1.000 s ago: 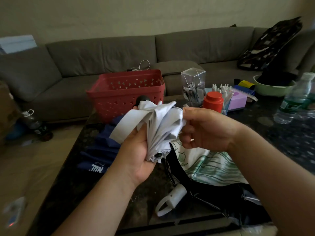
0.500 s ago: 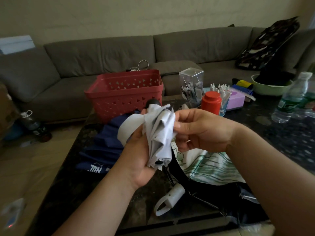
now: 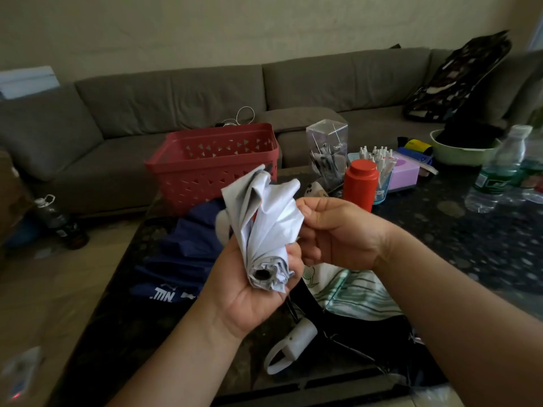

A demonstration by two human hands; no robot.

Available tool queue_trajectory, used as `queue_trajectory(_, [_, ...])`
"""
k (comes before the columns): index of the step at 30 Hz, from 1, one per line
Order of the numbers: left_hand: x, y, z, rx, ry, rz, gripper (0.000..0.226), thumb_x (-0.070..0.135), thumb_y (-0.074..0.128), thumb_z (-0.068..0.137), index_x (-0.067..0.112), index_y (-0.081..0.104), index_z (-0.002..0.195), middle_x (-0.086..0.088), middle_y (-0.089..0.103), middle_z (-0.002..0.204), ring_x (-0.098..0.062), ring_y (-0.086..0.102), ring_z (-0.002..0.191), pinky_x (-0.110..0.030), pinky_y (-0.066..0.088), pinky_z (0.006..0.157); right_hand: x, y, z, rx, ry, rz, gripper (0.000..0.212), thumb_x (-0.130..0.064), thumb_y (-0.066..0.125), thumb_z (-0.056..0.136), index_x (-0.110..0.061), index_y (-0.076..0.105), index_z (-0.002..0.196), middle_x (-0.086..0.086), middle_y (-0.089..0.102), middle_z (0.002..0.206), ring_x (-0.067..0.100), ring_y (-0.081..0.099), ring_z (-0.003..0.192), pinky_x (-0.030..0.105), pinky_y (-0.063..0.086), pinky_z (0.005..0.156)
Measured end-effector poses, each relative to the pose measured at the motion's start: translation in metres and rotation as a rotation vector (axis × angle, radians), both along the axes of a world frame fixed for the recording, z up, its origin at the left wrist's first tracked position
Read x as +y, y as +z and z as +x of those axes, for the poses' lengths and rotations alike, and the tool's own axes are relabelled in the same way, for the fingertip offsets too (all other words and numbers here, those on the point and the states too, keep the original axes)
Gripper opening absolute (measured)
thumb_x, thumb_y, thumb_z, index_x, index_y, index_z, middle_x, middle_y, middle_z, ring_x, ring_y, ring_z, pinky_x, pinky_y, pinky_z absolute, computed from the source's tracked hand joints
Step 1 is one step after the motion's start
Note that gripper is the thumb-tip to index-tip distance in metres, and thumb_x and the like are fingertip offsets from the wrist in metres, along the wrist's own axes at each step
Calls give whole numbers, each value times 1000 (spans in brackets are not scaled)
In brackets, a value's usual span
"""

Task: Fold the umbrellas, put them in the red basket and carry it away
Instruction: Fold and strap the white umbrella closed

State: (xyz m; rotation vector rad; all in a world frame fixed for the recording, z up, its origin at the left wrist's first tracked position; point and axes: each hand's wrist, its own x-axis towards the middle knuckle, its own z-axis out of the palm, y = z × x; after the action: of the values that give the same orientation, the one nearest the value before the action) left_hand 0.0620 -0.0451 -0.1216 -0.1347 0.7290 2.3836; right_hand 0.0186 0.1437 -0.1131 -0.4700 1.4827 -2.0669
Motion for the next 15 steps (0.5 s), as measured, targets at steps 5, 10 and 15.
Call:
queue_trajectory(5, [-1,5,-8,99,235,-91,61,41,35,115,-4,77,117,-21,76,117,-32,77,99,-39,62,80,-2,24,9,18,-1,103,38,-43,65,89,-14,59,113,5,58,85,20,56,69,32,49,69])
queue_trajectory(10, [1,-6,-14,155,271,-102,55,43,37,113,11,82,115,-13,77,123,-25,80,96,-31,63,61,-13,28,14,-42,-154,98,15,-29,66,95,-21,57,85,4,67,86,19,68,74,33,57,66])
queue_trajectory(15, [1,-10,-18,158,243,-105,56,41,43,111,11,86,90,-10,81,98,-20,79,73,-28,61,54,-10,30,18,-52,-177,71,20,-35,69,89,-17,62,96,5,70,87,17,67,73,29,56,61])
